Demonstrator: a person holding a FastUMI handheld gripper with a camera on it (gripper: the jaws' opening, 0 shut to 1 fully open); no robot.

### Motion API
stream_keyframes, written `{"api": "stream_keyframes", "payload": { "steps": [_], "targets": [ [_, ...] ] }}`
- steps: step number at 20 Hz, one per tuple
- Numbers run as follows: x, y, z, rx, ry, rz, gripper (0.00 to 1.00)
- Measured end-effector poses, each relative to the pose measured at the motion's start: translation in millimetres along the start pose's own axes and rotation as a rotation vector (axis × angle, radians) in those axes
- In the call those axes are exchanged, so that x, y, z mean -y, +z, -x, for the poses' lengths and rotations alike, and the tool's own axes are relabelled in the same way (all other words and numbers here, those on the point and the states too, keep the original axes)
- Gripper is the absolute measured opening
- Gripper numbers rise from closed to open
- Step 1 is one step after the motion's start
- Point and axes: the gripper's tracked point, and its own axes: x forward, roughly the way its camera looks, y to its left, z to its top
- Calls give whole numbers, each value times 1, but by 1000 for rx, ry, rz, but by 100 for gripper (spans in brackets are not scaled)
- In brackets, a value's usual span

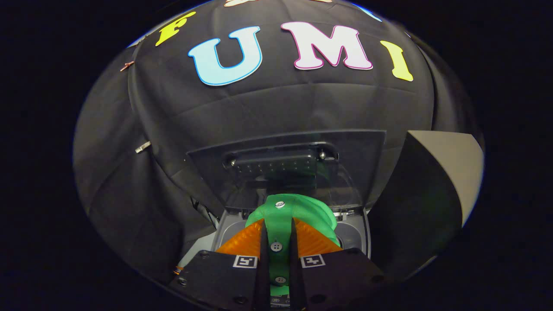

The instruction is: Put the clothes into the washing machine and then close the washing machine lid.

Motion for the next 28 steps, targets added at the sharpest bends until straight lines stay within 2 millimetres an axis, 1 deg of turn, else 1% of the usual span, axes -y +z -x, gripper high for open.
{"api": "stream_keyframes", "payload": {
  "steps": [2, 5, 7, 10, 12, 15, 16, 19, 20, 21, 23, 25, 26, 27, 28],
  "targets": [
    [2, -7, -19, 11, -10, 29, 22],
    [2, -25, -41, 3, -18, 47, 22],
    [2, -40, -54, -16, -24, 38, 22],
    [-1, -70, -72, -47, -23, 34, 21],
    [1, -91, -78, -73, -31, 34, 22],
    [5, -112, -91, -106, -41, 30, 22],
    [7, -116, -92, -103, -48, 30, 22],
    [9, -107, -87, -40, -69, 49, 21],
    [10, -109, -87, -38, -76, 72, 22],
    [11, -110, -86, -42, -78, 91, 30],
    [13, -104, -79, -26, -87, 88, 46],
    [16, -99, -77, -8, -104, 81, 72],
    [18, -93, -74, 12, -107, 75, 85],
    [17, -86, -67, 34, -105, 70, 90],
    [18, -76, -61, 58, -101, 71, 89]
  ]
}}
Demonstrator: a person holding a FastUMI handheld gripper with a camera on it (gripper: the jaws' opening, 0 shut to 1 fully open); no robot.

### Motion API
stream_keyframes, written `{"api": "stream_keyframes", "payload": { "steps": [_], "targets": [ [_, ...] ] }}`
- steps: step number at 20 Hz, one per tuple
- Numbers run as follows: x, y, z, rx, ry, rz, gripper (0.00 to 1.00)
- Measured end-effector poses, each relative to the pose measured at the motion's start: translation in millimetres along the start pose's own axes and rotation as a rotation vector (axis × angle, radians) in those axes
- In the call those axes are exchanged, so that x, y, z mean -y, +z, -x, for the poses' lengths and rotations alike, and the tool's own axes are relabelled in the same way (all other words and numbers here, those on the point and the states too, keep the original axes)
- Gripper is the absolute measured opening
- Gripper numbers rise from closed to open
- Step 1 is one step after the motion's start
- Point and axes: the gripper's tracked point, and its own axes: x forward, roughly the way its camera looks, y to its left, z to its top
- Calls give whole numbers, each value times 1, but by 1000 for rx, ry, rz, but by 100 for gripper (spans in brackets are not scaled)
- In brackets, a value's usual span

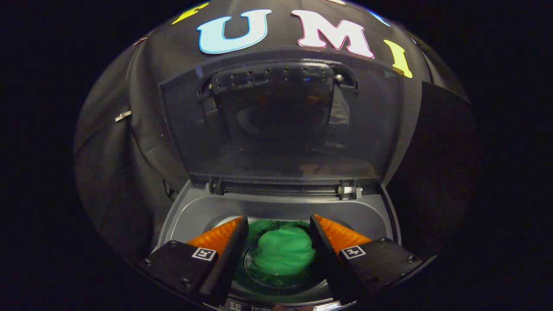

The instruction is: Put the clothes into the washing machine and then close the washing machine lid.

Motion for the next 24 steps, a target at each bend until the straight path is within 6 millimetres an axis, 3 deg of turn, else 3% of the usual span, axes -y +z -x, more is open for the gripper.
{"api": "stream_keyframes", "payload": {
  "steps": [7, 9, 11, 17, 24],
  "targets": [
    [7, 110, 69, 318, 63, -46, 87],
    [9, 137, 85, 394, 82, -66, 97],
    [12, 163, 88, 441, 79, -62, 99],
    [21, 221, 74, 462, 15, -48, 98],
    [11, 241, 30, 372, 0, -36, 98]
  ]
}}
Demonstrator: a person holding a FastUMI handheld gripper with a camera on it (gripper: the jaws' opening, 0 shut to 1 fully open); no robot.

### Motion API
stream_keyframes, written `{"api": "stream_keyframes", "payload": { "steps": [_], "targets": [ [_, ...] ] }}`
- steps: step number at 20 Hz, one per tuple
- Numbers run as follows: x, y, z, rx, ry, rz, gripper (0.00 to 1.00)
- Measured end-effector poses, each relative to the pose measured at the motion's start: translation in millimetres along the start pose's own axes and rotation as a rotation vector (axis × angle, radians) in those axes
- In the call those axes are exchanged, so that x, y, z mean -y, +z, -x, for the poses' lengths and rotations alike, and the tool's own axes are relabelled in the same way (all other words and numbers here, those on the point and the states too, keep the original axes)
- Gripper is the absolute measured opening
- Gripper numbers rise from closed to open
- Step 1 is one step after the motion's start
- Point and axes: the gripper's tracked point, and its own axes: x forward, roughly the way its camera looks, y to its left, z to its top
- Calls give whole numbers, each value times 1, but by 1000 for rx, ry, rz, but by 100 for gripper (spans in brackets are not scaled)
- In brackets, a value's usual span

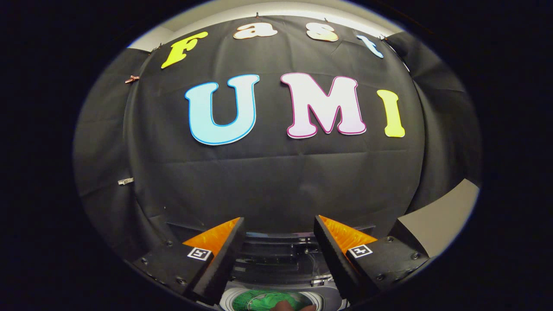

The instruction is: Put the clothes into the washing machine and then close the washing machine lid.

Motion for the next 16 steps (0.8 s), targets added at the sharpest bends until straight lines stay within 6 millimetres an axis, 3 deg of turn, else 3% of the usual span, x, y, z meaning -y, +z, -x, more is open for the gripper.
{"api": "stream_keyframes", "payload": {
  "steps": [10, 16],
  "targets": [
    [-2, -27, -54, -136, -15, -9, 99],
    [-5, -35, -64, -166, -30, 43, 100]
  ]
}}
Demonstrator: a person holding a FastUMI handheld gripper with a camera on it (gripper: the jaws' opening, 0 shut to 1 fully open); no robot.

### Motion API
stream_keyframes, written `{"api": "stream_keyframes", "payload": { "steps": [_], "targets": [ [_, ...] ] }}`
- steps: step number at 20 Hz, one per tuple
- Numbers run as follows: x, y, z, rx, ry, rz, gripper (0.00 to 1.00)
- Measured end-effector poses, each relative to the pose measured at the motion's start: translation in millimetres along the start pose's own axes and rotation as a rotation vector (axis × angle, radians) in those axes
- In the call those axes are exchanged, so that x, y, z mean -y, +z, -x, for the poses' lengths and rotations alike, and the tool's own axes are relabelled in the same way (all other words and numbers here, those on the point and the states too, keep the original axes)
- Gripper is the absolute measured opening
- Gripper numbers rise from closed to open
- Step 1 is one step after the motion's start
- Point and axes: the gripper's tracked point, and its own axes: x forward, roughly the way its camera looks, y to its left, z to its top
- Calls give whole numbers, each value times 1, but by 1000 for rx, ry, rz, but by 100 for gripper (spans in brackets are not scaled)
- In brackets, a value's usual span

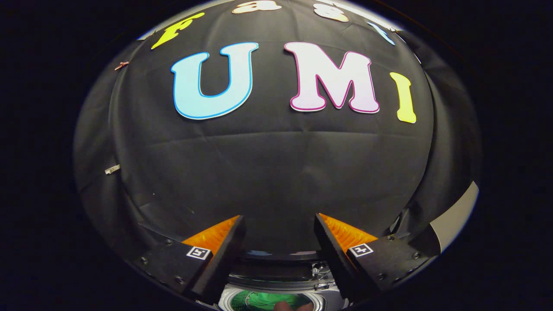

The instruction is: Put the clothes into the washing machine and then close the washing machine lid.

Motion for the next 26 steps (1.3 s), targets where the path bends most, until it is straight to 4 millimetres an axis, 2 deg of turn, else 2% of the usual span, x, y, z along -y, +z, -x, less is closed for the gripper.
{"api": "stream_keyframes", "payload": {
  "steps": [9, 19, 26],
  "targets": [
    [-3, -8, 31, 43, 64, 1, 100],
    [-5, -28, 74, 41, 103, 10, 100],
    [-8, -45, 95, 43, 146, 9, 100]
  ]
}}
